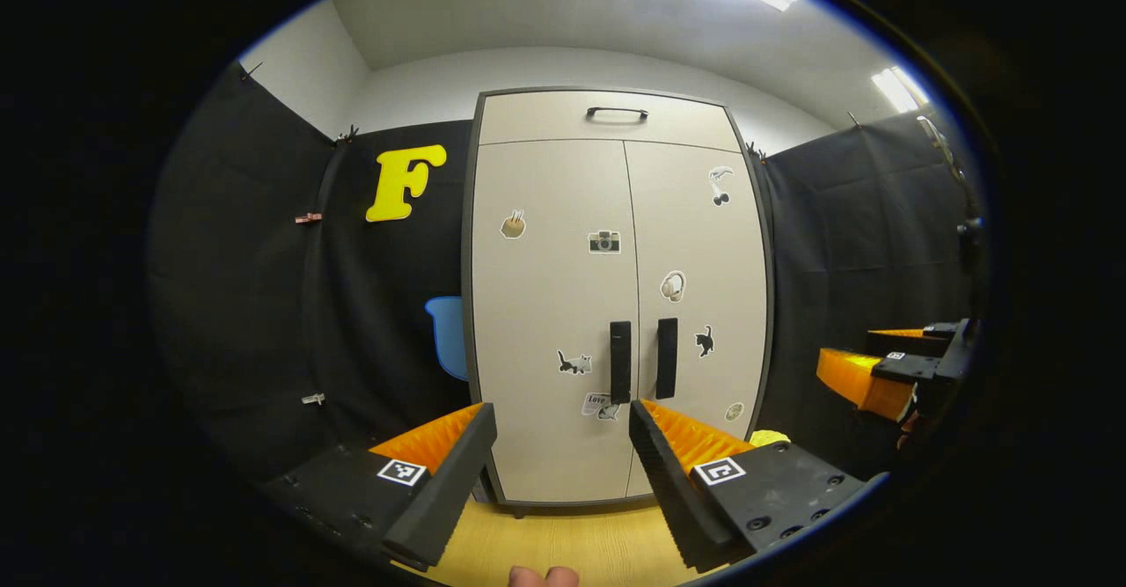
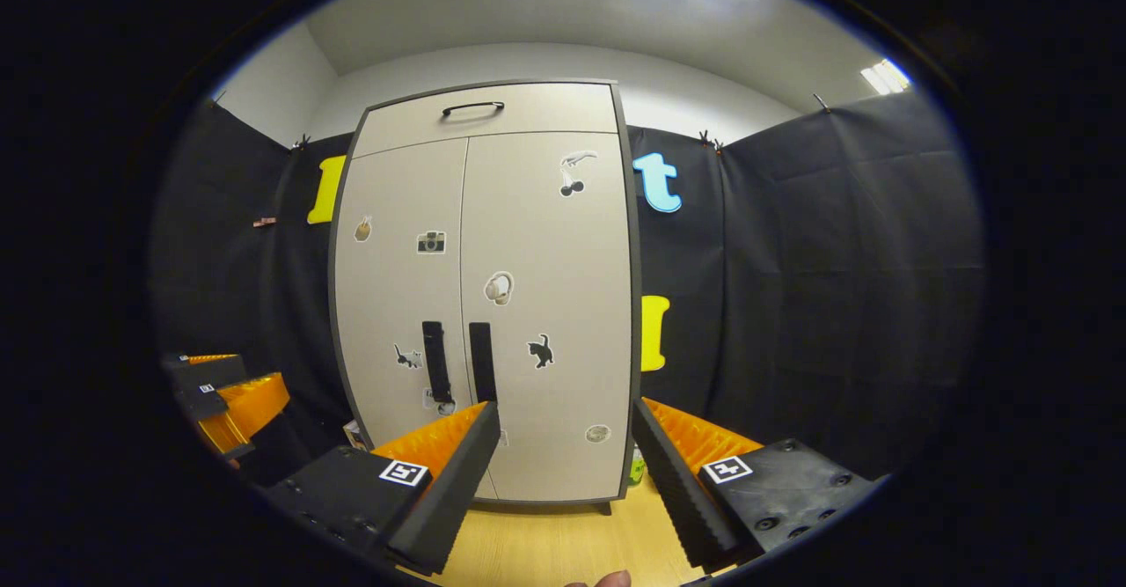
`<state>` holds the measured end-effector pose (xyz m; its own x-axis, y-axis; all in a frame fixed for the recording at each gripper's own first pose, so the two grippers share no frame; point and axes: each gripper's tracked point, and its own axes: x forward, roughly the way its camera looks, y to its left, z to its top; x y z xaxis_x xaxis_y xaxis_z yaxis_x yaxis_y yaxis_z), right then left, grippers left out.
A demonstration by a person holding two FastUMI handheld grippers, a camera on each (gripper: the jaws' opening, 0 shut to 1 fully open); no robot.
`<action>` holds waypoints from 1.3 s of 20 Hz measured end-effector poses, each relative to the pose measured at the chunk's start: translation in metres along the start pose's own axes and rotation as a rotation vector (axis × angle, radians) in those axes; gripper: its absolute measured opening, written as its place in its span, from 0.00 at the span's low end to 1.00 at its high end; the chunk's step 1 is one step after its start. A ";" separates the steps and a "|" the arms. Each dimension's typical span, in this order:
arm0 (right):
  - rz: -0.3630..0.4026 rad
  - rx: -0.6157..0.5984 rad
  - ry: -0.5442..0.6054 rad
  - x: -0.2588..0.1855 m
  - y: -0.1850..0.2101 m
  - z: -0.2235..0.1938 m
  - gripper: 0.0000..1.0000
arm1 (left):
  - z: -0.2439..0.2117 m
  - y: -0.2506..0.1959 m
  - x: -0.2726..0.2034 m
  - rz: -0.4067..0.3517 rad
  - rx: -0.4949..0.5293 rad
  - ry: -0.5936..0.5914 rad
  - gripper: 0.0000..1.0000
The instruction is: Open the right door of the double-door shoe cabinet with the right hand, and open the left door with the left hand.
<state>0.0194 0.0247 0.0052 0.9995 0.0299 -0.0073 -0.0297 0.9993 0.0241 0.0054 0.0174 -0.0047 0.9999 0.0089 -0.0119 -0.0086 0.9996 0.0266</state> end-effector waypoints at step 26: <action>0.049 0.011 0.052 0.228 0.102 -0.073 0.76 | -0.057 0.053 0.038 0.022 -0.025 0.073 0.95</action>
<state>0.2441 0.1352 -0.0668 0.9951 0.0801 -0.0576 -0.0780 0.9963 0.0366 0.0426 0.0720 -0.0605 0.9959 0.0320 -0.0844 -0.0319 0.9995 0.0027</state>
